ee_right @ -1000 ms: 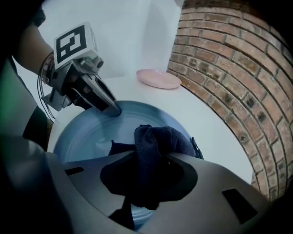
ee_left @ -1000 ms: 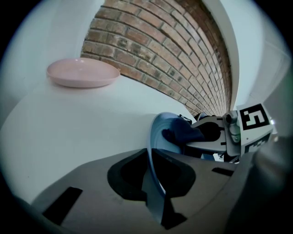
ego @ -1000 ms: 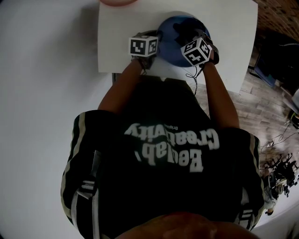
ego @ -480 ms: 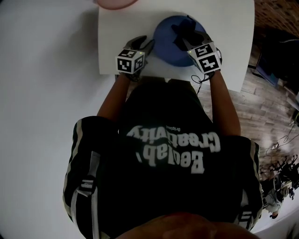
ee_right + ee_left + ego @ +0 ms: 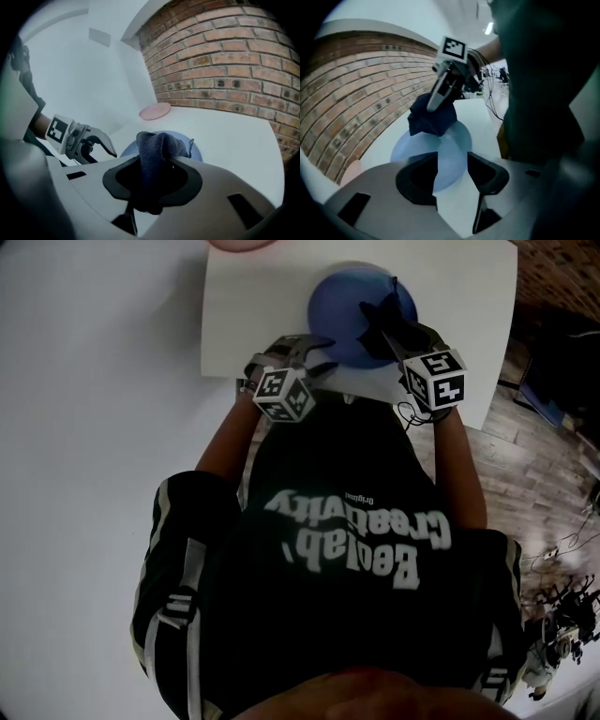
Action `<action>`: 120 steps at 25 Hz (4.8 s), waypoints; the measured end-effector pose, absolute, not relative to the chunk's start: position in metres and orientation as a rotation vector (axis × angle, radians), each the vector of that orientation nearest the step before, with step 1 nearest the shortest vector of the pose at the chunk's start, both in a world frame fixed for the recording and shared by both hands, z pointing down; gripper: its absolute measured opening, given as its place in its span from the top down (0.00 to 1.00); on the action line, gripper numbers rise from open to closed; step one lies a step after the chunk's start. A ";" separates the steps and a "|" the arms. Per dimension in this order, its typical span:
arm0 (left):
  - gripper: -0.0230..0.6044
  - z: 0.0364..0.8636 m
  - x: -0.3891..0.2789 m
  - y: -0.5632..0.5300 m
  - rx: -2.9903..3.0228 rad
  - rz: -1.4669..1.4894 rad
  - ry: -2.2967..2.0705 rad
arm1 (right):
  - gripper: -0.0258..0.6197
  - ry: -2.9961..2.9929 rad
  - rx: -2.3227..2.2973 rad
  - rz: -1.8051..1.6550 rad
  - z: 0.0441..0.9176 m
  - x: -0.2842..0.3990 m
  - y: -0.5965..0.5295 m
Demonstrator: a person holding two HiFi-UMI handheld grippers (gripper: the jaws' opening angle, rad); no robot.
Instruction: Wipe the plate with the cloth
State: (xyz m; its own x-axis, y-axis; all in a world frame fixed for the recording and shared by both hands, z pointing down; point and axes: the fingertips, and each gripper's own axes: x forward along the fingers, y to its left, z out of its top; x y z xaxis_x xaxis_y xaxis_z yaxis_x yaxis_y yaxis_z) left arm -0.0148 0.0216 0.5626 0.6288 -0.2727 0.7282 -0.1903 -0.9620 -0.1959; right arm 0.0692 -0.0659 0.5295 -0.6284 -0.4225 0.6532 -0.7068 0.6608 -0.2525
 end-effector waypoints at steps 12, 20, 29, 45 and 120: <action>0.67 0.624 0.036 0.052 -2.397 -1.548 0.098 | 0.82 -2.385 0.955 0.679 0.505 0.118 -0.052; 0.95 0.613 0.042 0.038 -2.220 -1.526 0.306 | 0.82 -2.430 1.030 0.615 0.482 0.141 -0.045; 0.95 0.455 0.011 -0.013 -2.792 -1.193 0.822 | 0.82 -2.544 1.114 0.416 0.348 0.115 -0.069; 0.95 0.368 0.069 -0.020 -3.323 -0.308 0.868 | 0.82 -2.803 0.991 0.007 0.299 0.103 -0.054; 0.93 0.274 0.054 -0.043 -3.294 0.031 0.756 | 0.82 -2.854 0.908 -0.074 0.273 0.077 -0.054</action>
